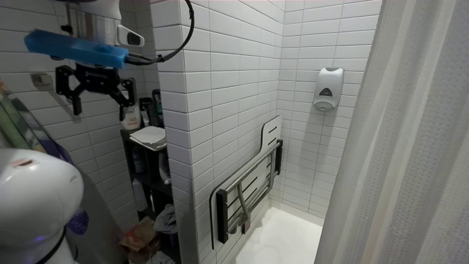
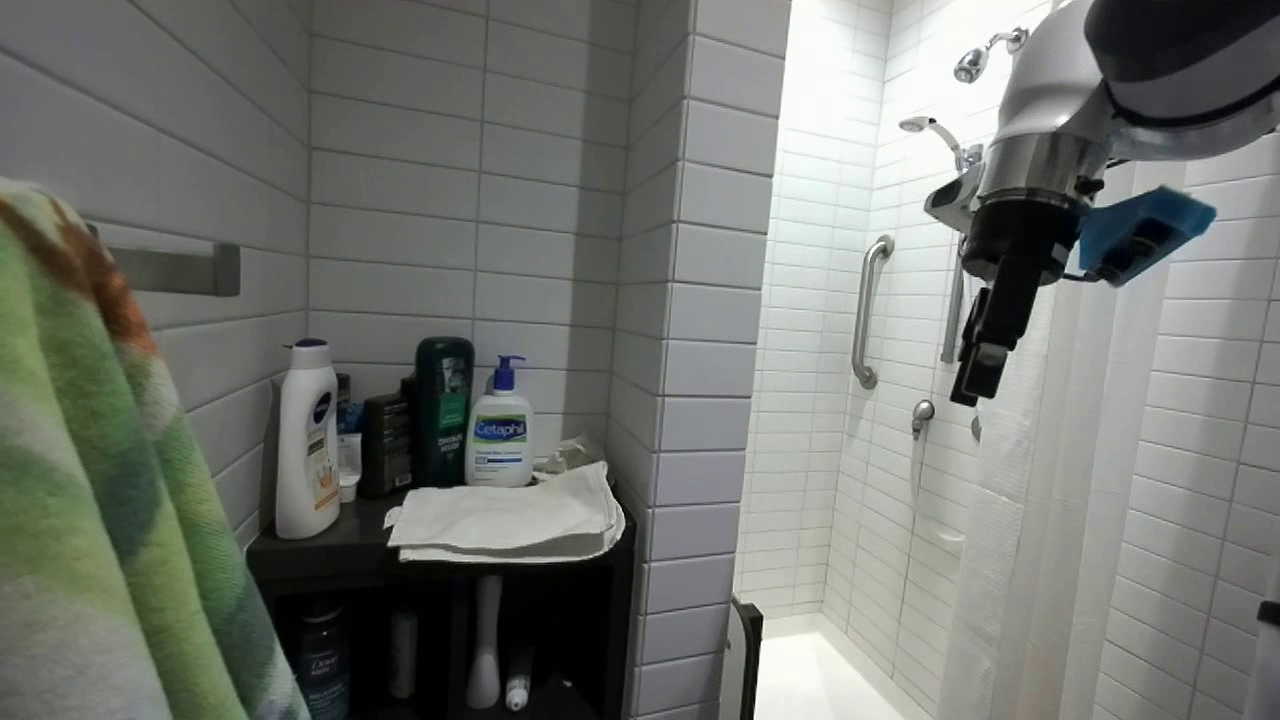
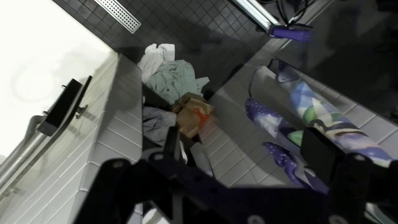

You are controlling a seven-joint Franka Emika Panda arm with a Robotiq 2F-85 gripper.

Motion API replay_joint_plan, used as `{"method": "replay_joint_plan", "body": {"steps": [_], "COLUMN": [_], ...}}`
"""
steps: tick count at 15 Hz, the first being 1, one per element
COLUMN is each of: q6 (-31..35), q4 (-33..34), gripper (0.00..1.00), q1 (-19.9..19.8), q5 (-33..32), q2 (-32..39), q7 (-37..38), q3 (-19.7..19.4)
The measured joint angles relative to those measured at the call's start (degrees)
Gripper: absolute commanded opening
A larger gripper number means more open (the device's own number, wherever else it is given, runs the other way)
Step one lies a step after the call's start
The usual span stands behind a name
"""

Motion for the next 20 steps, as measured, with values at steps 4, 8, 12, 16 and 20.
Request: {"method": "replay_joint_plan", "body": {"steps": [4, 8, 12, 16, 20], "q6": [0.9, 9.0, 20.1, 32.6, 44.6], "q4": [-0.7, -3.6, -4.1, -4.2, -4.2], "gripper": [1.00, 1.00, 1.00, 1.00, 1.00], "q1": [3.8, 8.1, 13.5, 19.0, 23.6], "q5": [3.4, 3.4, 3.9, 4.0, 3.6], "q2": [-2.7, -3.5, -1.9, 2.1, 7.4], "q7": [0.7, 0.4, 0.9, 1.2, 1.2], "q3": [1.7, 6.0, 11.4, 15.3, 17.6]}}
